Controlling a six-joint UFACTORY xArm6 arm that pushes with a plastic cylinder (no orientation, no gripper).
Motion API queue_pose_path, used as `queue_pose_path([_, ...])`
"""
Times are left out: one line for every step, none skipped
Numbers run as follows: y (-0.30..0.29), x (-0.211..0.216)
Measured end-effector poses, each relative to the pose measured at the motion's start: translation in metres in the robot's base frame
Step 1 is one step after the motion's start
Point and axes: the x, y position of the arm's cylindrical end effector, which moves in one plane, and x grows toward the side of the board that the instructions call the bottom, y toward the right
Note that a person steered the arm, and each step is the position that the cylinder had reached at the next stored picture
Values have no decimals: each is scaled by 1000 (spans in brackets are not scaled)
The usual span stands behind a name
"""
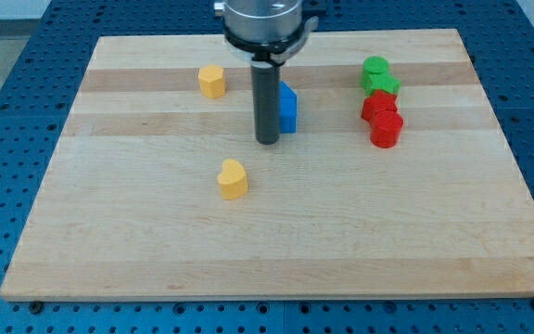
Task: Drag the yellow hexagon to the top of the blue triangle
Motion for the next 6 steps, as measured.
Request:
queue_pose_path([-29, 0])
queue_pose_path([-63, -13])
queue_pose_path([-87, -44])
queue_pose_path([-109, -72])
queue_pose_path([-114, -91])
queue_pose_path([-114, -109])
